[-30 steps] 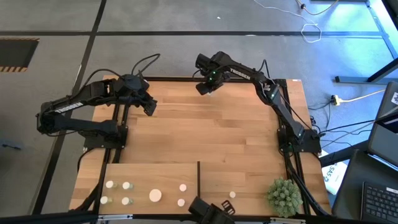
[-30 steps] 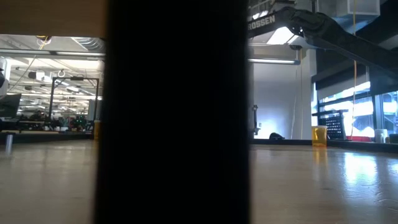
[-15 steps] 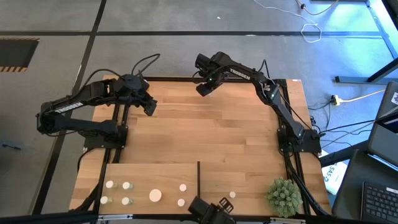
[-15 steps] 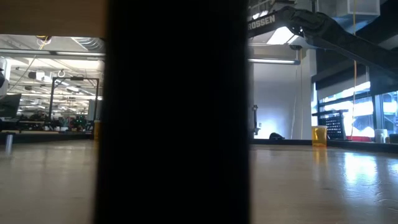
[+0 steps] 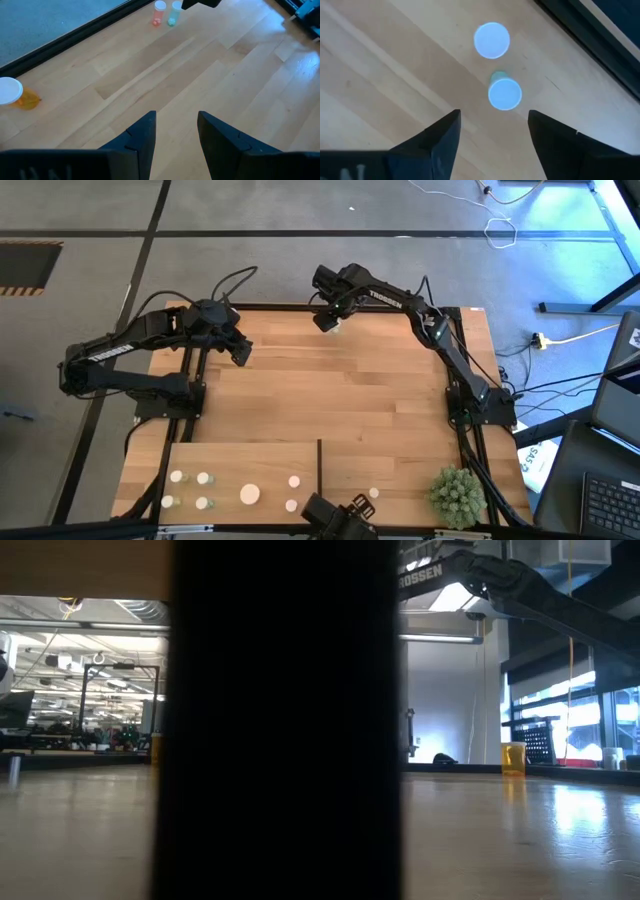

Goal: Pick and place medicine bottles onto shelf by color
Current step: Put the blue pill bottle on the shelf aligned with the other blue pill bottle

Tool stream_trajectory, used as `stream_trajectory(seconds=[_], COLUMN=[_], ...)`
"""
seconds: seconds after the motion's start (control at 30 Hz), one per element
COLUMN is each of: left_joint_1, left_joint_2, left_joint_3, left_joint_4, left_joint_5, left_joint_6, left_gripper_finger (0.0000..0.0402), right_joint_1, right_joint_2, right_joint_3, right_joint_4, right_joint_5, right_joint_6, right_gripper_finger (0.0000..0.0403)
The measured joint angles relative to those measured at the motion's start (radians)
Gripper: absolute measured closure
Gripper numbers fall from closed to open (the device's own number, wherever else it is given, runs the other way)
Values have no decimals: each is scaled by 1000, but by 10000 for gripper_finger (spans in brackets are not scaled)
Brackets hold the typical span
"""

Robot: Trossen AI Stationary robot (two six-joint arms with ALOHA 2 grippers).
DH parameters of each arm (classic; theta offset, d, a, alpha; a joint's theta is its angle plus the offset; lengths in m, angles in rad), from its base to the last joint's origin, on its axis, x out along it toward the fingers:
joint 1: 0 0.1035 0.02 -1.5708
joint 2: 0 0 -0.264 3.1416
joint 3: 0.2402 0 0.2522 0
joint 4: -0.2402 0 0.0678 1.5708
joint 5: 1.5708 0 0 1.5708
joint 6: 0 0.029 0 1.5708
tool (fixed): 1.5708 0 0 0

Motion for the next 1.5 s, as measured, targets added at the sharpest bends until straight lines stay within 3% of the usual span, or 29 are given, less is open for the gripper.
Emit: stream_trajectory(seconds=[0.47,0.87,1.5], left_joint_1=[0,0,0], left_joint_2=[0,0,0], left_joint_3=[0,0,0], left_joint_4=[0,0,0], left_joint_5=[0,0,0], left_joint_6=[-1,-3,-5], left_gripper_finger=[263,263,263], right_joint_1=[14,14,14], right_joint_2=[7,6,5], right_joint_3=[-147,-147,-147], right_joint_4=[127,147,170], right_joint_5=[-4,67,70], right_joint_6=[76,57,20], right_gripper_finger=[169,169,197])
